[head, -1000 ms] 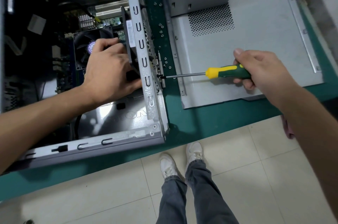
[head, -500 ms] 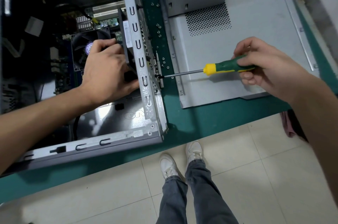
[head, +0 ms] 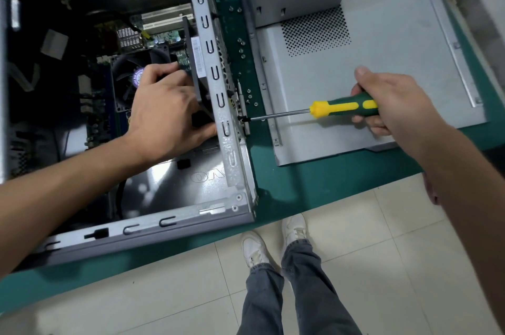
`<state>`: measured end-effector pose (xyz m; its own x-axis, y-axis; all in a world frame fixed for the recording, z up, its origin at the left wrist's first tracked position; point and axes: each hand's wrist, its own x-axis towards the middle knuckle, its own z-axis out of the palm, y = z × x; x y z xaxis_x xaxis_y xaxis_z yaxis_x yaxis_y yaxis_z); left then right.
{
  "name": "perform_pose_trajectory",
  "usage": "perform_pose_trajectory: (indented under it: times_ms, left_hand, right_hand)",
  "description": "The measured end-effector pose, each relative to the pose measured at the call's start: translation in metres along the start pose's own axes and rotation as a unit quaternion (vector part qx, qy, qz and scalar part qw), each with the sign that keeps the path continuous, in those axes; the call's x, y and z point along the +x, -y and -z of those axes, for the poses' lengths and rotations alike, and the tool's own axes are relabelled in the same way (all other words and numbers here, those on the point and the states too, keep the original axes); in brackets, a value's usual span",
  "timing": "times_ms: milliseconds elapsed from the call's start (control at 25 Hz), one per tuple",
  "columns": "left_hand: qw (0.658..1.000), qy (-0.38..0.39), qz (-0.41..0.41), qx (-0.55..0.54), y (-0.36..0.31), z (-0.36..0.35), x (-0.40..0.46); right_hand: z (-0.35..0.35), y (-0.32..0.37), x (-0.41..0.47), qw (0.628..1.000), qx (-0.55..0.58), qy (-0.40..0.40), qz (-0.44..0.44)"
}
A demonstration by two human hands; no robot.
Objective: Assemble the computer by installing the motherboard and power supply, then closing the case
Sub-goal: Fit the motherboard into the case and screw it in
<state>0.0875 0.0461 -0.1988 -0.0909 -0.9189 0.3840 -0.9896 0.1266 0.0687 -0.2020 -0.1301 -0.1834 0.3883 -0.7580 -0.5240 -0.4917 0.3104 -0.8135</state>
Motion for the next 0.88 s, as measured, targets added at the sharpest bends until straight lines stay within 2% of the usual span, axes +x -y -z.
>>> perform_pose_trajectory:
  times_ms: [40,160,200,320,400,480,560,640,680,720,800,880]
  left_hand:
    - [1.0,0.002,0.002,0.001,0.0,0.0,0.0]
    - [1.0,0.003,0.002,0.0,0.001,-0.001,0.0]
    - [1.0,0.0,0.001,-0.002,0.0,-0.001,0.0]
    - [1.0,0.005,0.008,0.003,0.001,-0.001,-0.001]
    - [1.0,0.01,0.009,0.004,0.001,-0.002,-0.001]
    - [1.0,0.008,0.008,0.005,0.001,-0.003,0.0]
    - [1.0,0.003,0.005,0.002,0.002,-0.004,-0.001]
    - [1.0,-0.003,0.003,-0.002,0.002,-0.004,-0.002]
    - [1.0,-0.006,0.002,-0.004,0.003,-0.003,-0.002]
    - [1.0,-0.009,0.002,-0.006,0.002,-0.004,-0.001]
    - [1.0,-0.007,0.006,0.0,0.002,-0.004,-0.001]
    - [1.0,-0.004,0.007,0.002,0.001,-0.005,-0.001]
  right_hand:
    - [0.002,-0.001,0.0,1.0,0.024,0.009,-0.01]
    - [0.015,-0.004,0.0,0.98,0.169,0.101,-0.015]
    - [0.017,-0.006,-0.002,0.982,0.159,0.103,-0.005]
    - [0.005,-0.012,0.001,0.999,0.026,0.035,0.015]
    - [0.005,-0.011,0.003,0.997,0.064,0.035,-0.009]
    - [0.013,-0.012,0.005,0.984,0.153,0.088,-0.013]
    - [0.014,-0.01,0.001,0.988,0.12,0.093,0.0]
    - [0.008,-0.012,0.003,0.998,0.021,0.052,-0.003]
    - [0.006,-0.011,0.004,0.999,0.012,0.04,-0.013]
    - [0.007,-0.011,0.004,0.998,0.036,0.039,-0.026]
    - [0.015,-0.011,0.004,0.987,0.132,0.086,-0.03]
    - [0.018,-0.01,-0.001,0.985,0.138,0.105,-0.01]
